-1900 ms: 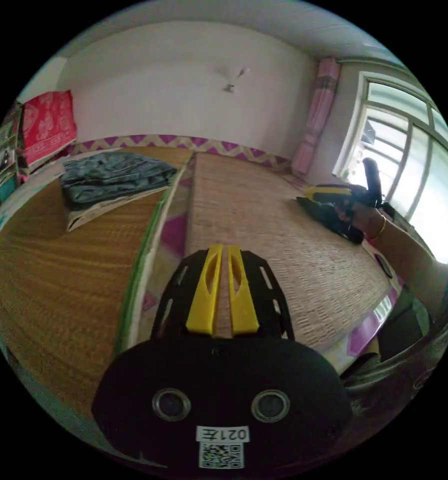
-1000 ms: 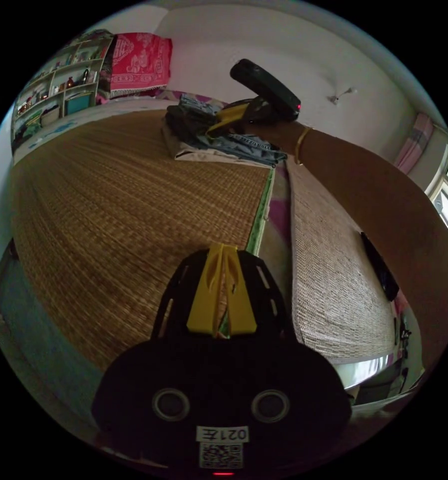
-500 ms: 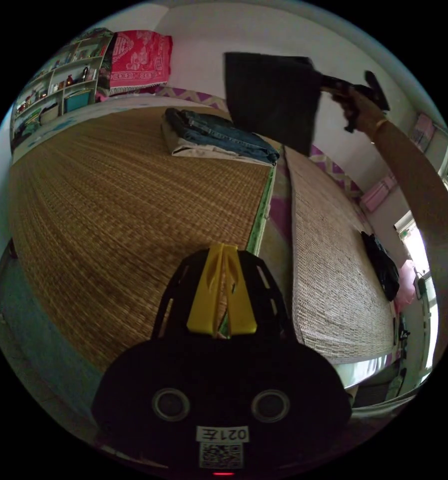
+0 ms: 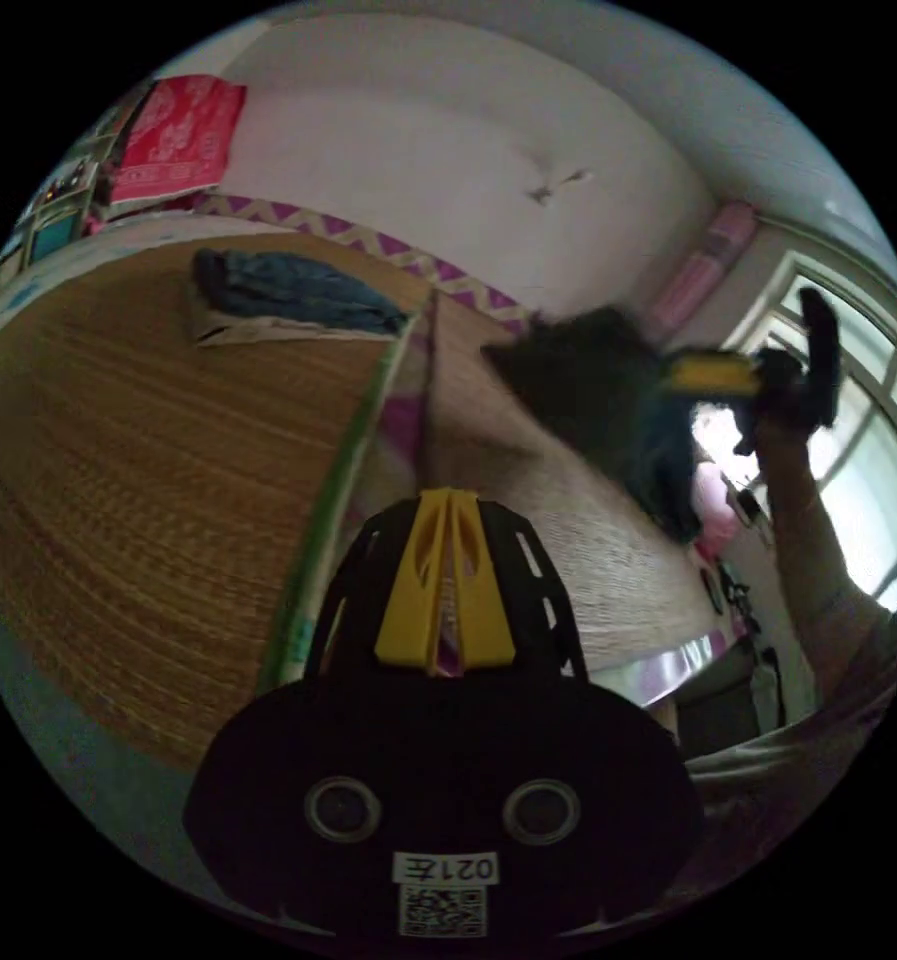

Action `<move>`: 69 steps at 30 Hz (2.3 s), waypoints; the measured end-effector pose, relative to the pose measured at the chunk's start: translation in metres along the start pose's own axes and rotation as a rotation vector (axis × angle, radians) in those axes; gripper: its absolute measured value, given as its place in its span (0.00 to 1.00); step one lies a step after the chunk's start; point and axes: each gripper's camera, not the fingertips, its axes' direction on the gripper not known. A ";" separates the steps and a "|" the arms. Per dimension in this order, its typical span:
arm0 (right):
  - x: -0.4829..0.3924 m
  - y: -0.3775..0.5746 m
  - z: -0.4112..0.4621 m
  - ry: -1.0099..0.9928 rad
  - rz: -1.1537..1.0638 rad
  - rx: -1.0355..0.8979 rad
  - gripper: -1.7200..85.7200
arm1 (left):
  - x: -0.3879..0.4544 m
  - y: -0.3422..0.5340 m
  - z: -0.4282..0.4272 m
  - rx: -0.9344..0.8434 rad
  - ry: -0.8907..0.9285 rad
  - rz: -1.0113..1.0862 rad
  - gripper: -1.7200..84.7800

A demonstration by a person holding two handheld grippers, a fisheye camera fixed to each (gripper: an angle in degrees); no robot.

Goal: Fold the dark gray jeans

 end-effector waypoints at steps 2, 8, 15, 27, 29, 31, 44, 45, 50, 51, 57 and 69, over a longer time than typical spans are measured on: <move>-0.092 0.022 0.053 -0.035 -0.028 -0.061 0.04 | 0.034 0.011 0.001 -0.006 0.032 0.094 0.01; -0.110 0.083 0.025 0.054 0.350 0.202 0.08 | 0.064 0.034 0.007 -0.055 -0.112 0.164 0.07; -0.091 0.094 0.008 -0.072 0.350 0.331 0.13 | 0.087 0.045 0.016 -0.068 -0.087 0.142 0.08; 0.055 0.234 0.014 -0.365 0.820 0.496 0.07 | 0.131 0.052 0.046 -0.070 -0.119 0.145 0.03; 0.097 0.328 -0.019 -0.314 0.990 0.613 0.07 | 0.148 0.048 0.056 -0.039 -0.136 0.171 0.01; 0.120 0.405 -0.041 -0.252 1.112 0.679 0.07 | 0.165 0.042 0.071 -0.052 -0.121 0.209 0.01; 0.097 0.761 0.087 -0.386 1.781 0.491 0.07 | 0.309 0.037 0.208 -0.239 -0.004 0.501 0.02; 0.094 0.764 0.082 -0.378 1.785 0.522 0.06 | 0.312 0.038 0.212 -0.241 -0.011 0.513 0.02; 0.077 0.735 0.017 -0.074 1.649 0.549 0.02 | 0.340 0.040 0.238 -0.257 -0.049 0.610 0.05; 0.077 0.727 0.010 -0.047 1.613 0.554 0.02 | 0.342 0.039 0.241 -0.261 -0.043 0.616 0.06; 0.098 0.607 0.031 0.004 1.187 0.340 0.01 | 0.368 0.035 0.275 -0.276 -0.048 0.690 0.08; 0.110 0.556 0.126 -0.136 1.204 -0.049 0.01 | 0.384 0.018 0.336 -0.409 -0.113 0.763 0.13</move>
